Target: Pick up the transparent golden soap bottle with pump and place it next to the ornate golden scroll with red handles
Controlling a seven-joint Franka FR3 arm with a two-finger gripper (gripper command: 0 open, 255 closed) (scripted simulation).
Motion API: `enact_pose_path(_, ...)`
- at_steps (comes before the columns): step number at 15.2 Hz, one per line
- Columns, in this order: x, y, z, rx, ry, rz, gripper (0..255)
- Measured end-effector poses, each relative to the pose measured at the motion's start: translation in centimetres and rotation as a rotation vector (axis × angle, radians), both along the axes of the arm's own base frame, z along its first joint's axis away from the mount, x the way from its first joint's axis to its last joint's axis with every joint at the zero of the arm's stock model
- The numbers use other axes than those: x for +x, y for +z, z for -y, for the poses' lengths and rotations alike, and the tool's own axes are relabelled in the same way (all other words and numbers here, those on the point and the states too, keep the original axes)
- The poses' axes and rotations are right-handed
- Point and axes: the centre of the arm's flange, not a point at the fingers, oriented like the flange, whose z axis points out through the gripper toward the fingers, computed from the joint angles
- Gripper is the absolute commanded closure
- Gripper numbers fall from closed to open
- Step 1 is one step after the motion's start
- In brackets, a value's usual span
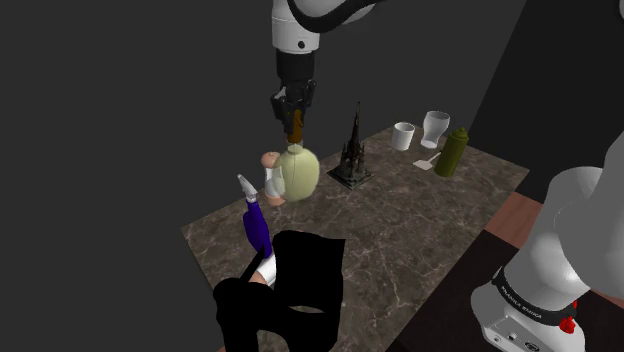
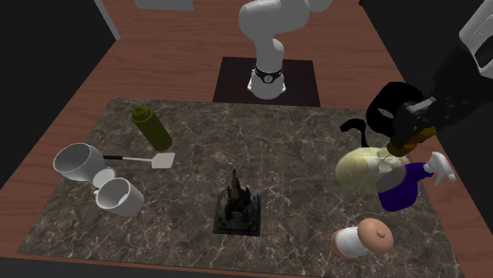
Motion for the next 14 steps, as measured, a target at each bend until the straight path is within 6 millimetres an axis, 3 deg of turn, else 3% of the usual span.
enact_pose_path(14,0.0,-7.4,0.0,0.000,0.000,0.000,255)
